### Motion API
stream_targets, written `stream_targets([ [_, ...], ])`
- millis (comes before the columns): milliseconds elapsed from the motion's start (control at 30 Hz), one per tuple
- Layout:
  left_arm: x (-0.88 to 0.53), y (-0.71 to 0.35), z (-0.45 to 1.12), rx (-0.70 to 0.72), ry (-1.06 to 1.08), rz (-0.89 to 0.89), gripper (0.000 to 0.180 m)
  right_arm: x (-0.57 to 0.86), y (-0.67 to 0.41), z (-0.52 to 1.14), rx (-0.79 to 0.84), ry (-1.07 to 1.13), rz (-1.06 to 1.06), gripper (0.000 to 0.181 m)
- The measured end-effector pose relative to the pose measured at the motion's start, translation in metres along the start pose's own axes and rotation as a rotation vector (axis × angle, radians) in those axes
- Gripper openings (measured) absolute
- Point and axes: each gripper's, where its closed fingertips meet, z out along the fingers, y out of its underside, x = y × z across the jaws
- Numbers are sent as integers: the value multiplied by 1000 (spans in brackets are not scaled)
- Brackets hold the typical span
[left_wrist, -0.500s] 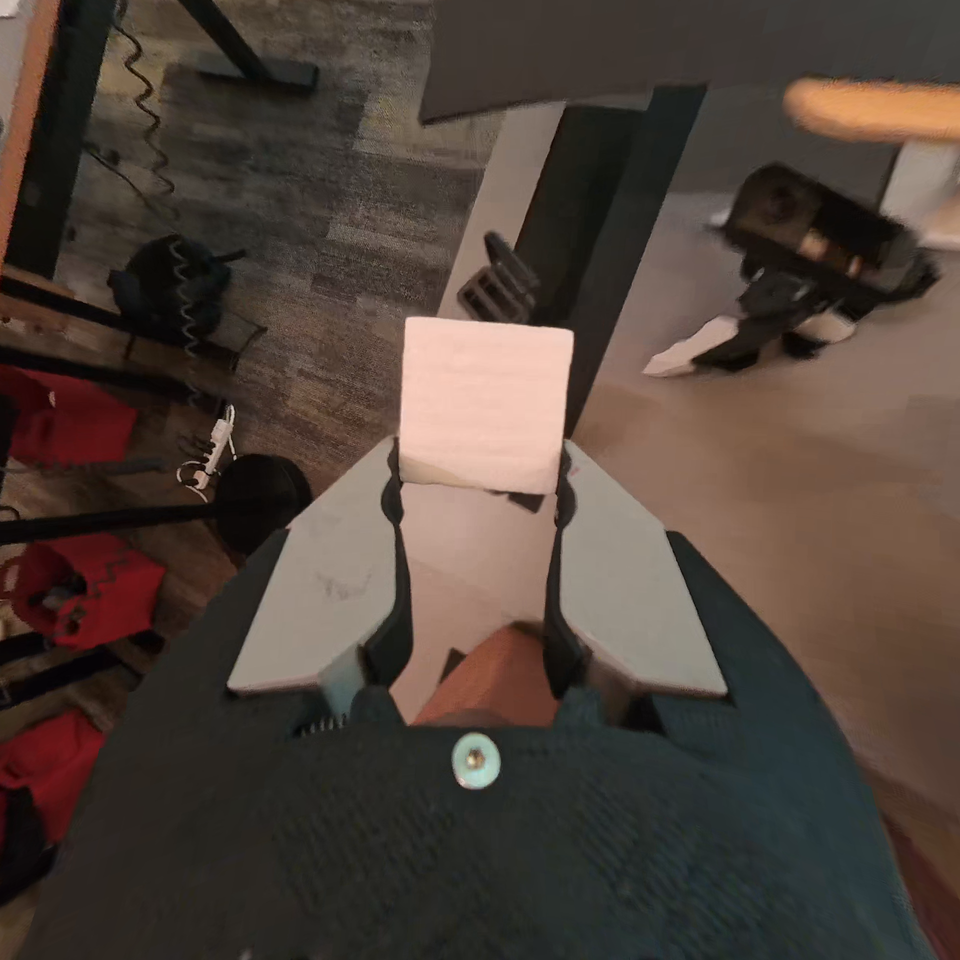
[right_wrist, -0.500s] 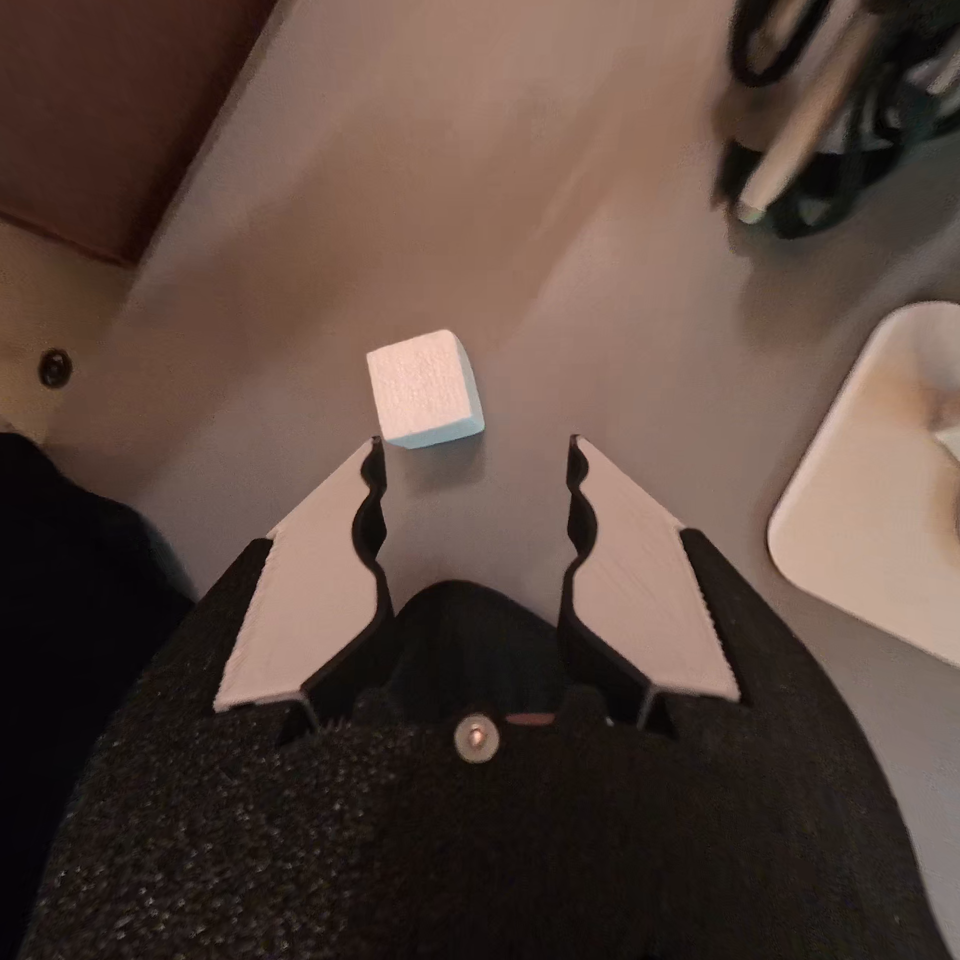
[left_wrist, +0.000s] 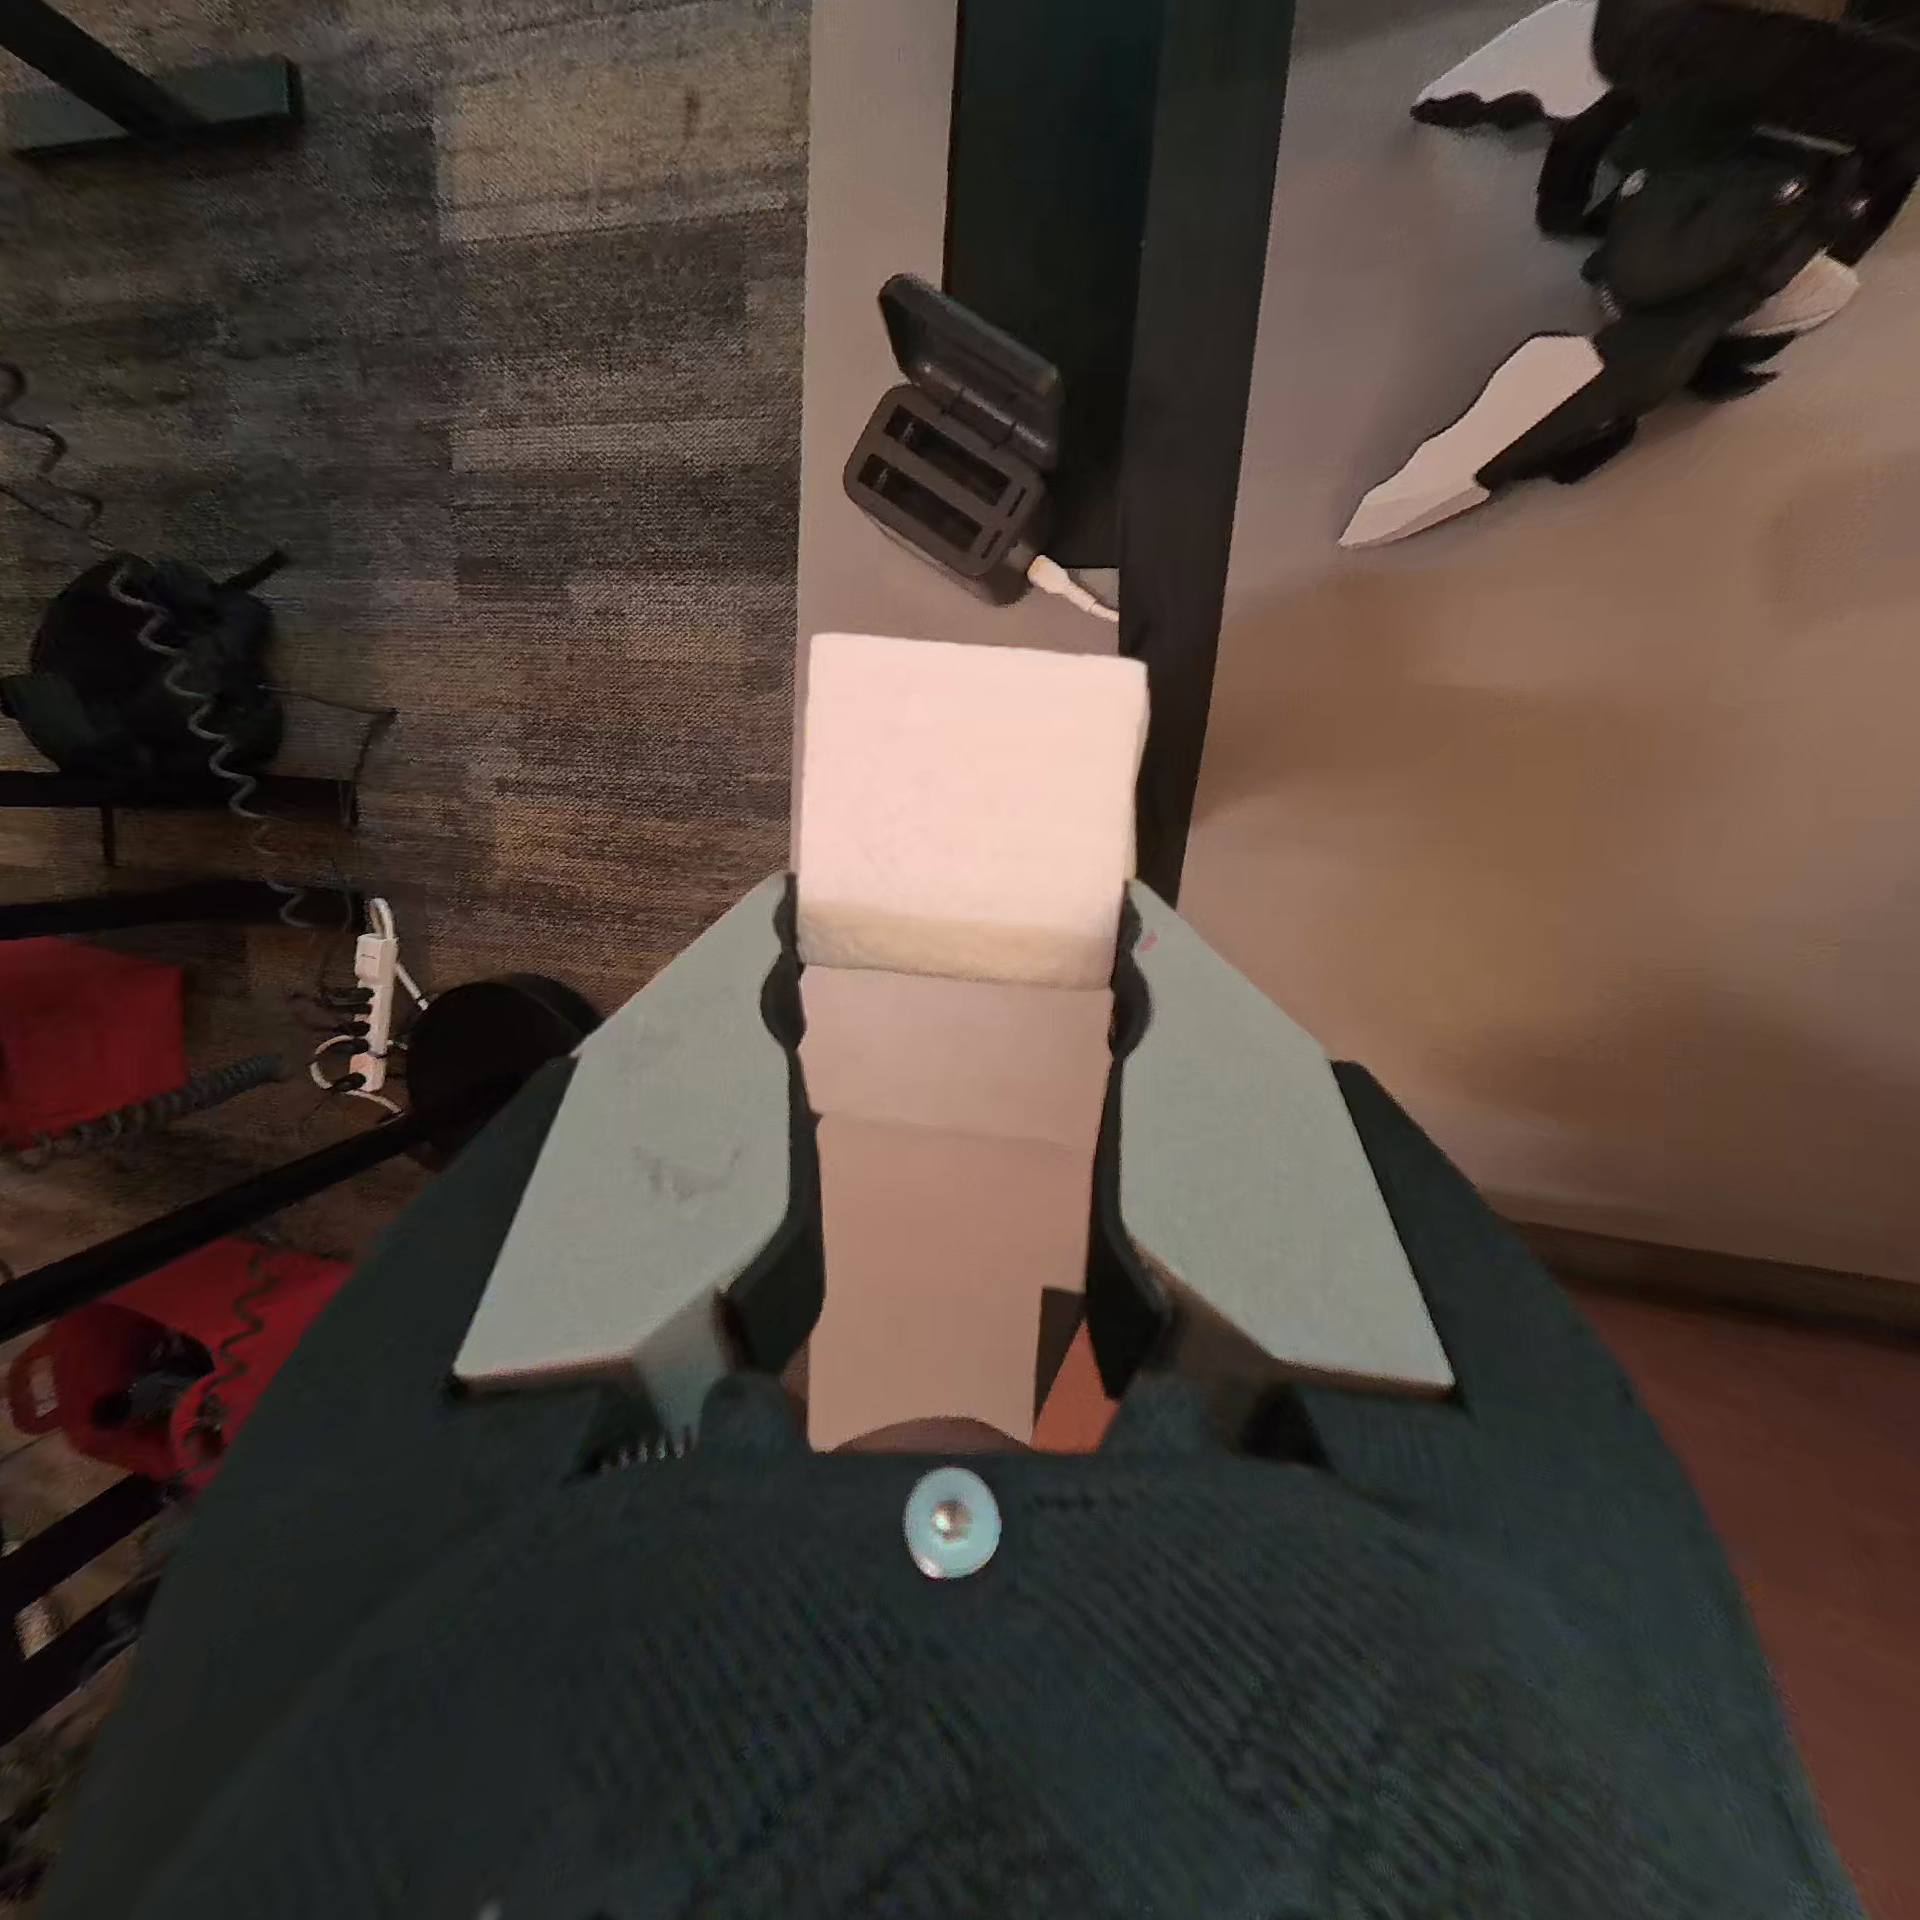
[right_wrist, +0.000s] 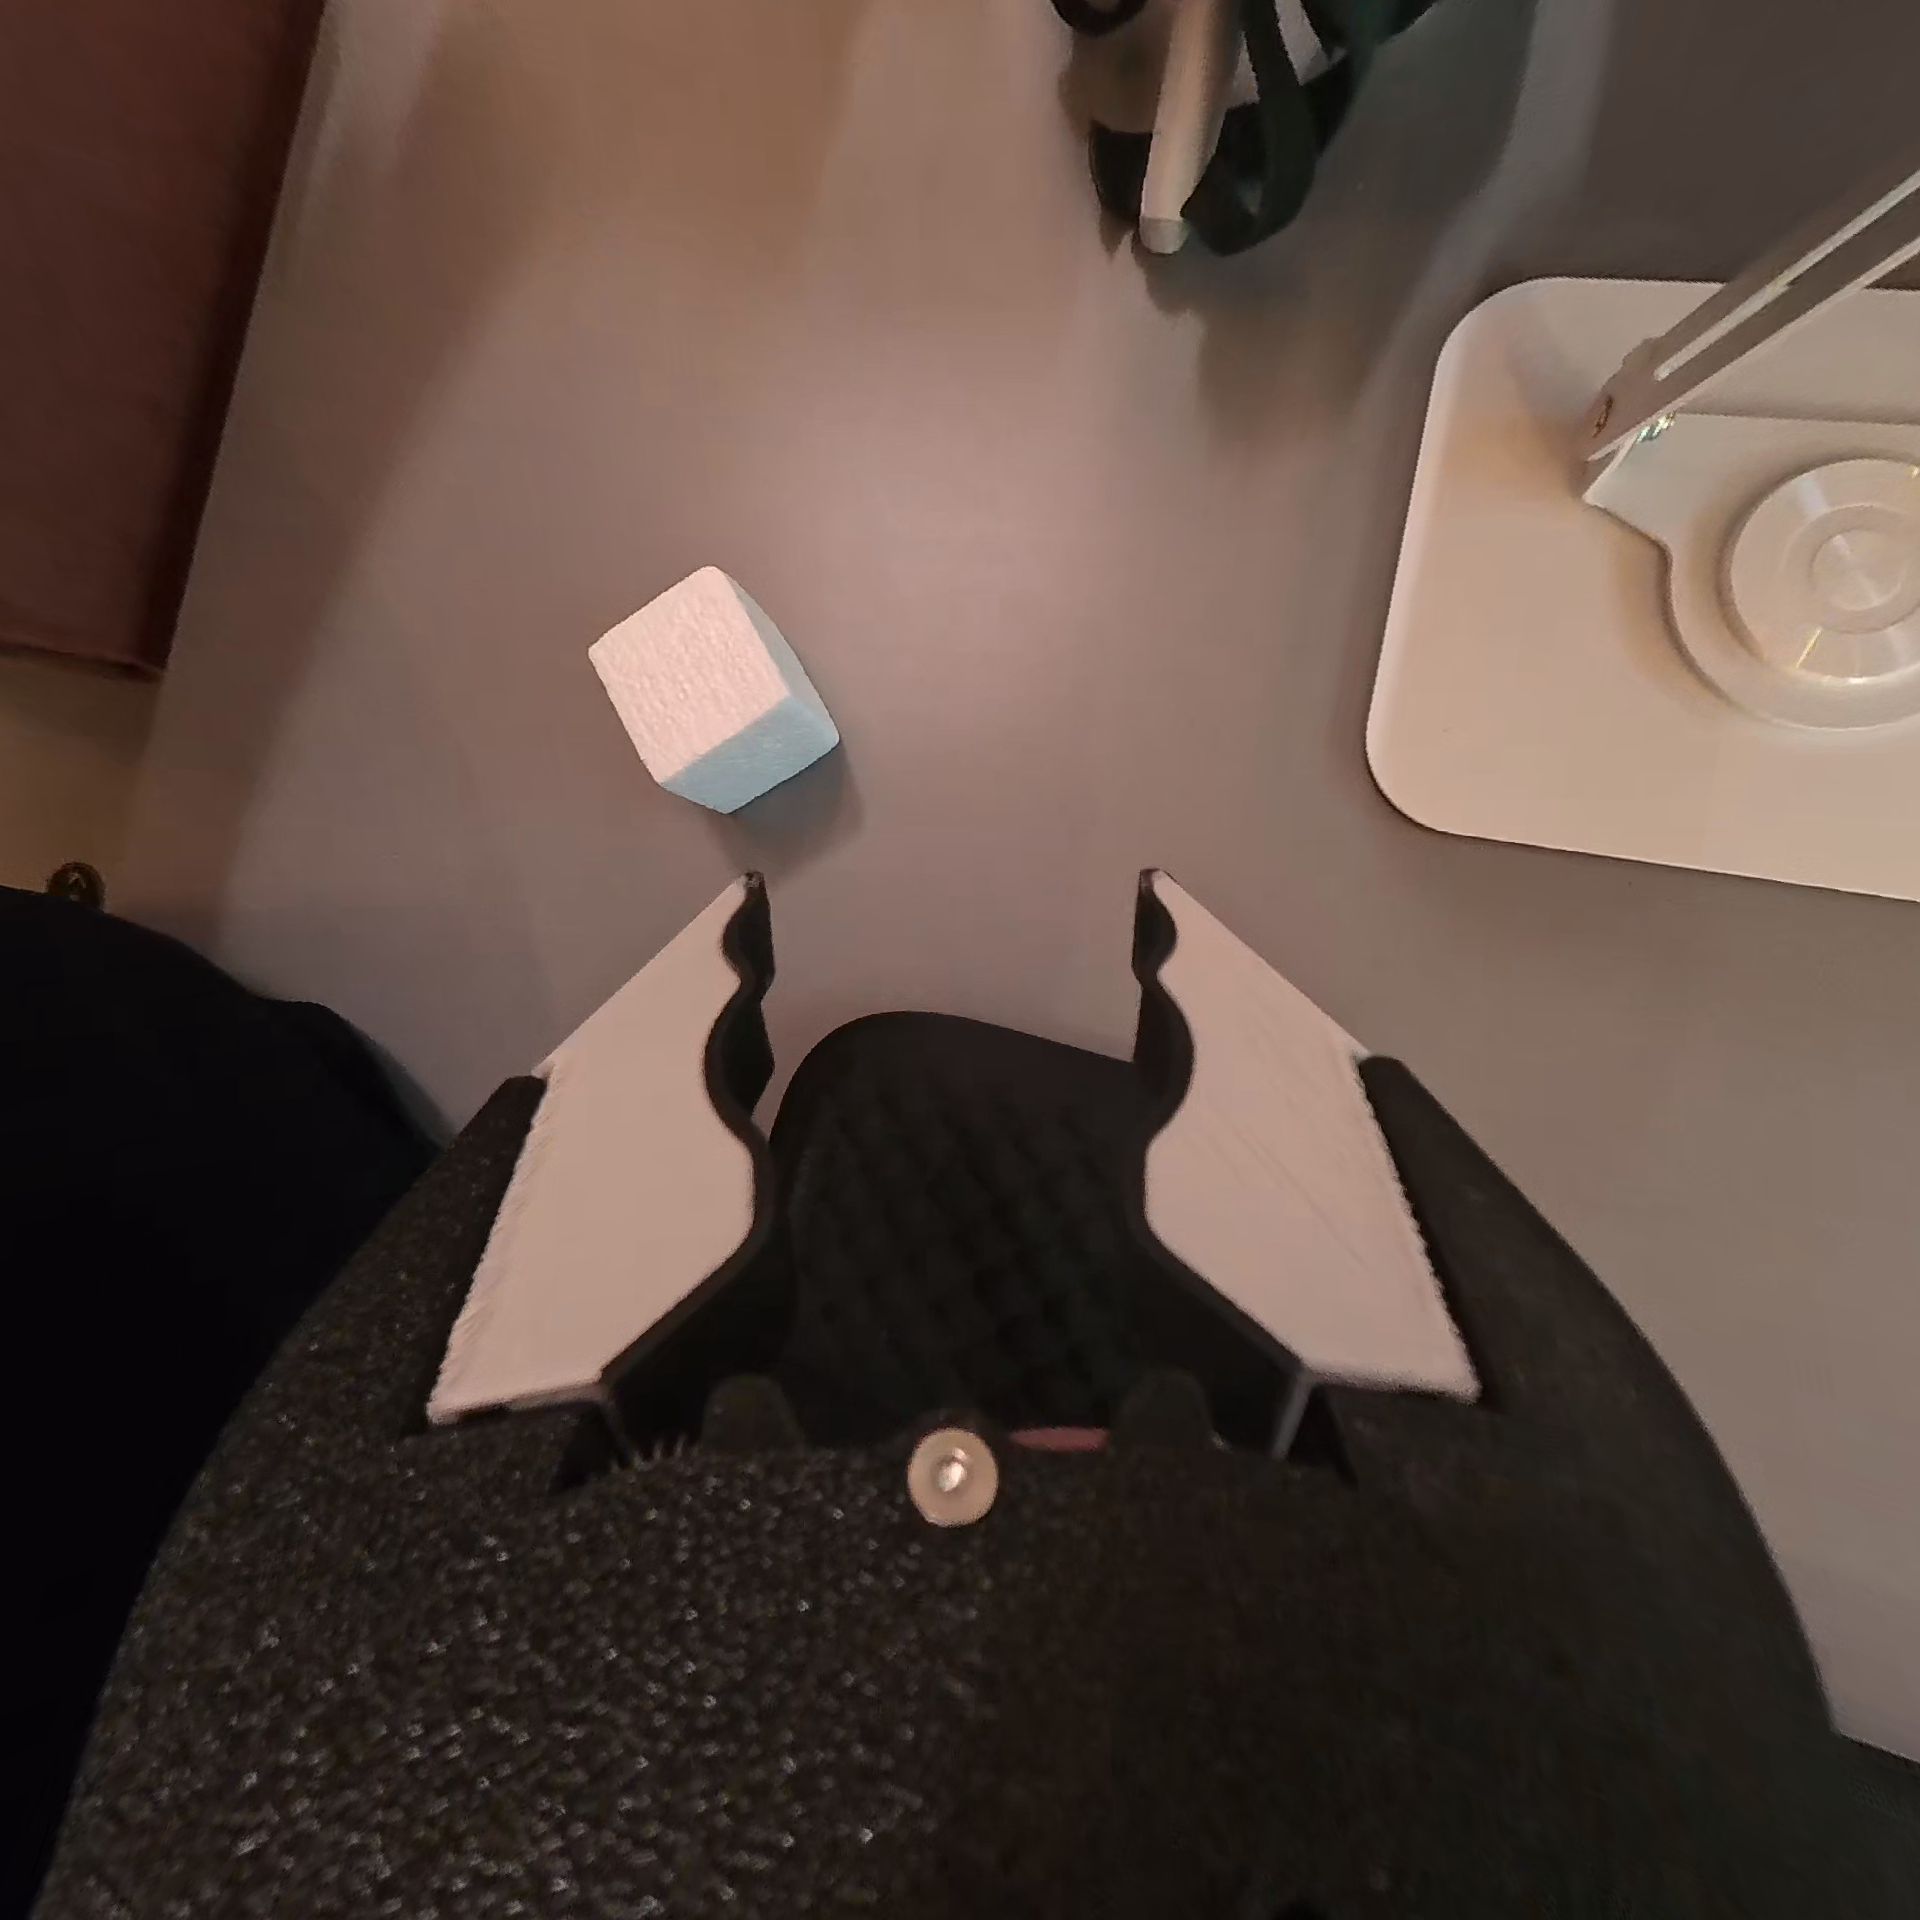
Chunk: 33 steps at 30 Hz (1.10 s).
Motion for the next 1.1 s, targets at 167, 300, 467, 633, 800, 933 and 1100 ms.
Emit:
stream_targets([
  [167,1,-7,5,40,37,-33,57,1,-5,-2,9,4,10,69],
  [300,3,-7,7,41,55,-28,57,0,-5,-5,14,7,7,69],
  [467,-2,-2,9,19,42,-45,65,2,-1,-7,12,13,15,69],
  [633,-4,-4,7,39,33,-78,76,4,5,-9,14,18,31,69],
  [800,-9,-4,-6,29,-19,-98,92,5,9,-11,14,18,34,69],
  [933,-2,-22,-51,98,-125,-72,91,-1,3,-5,1,-12,-37,70],
  [1100,96,-39,-107,127,-85,101,95,-35,-14,39,-65,-107,-237,76],
])
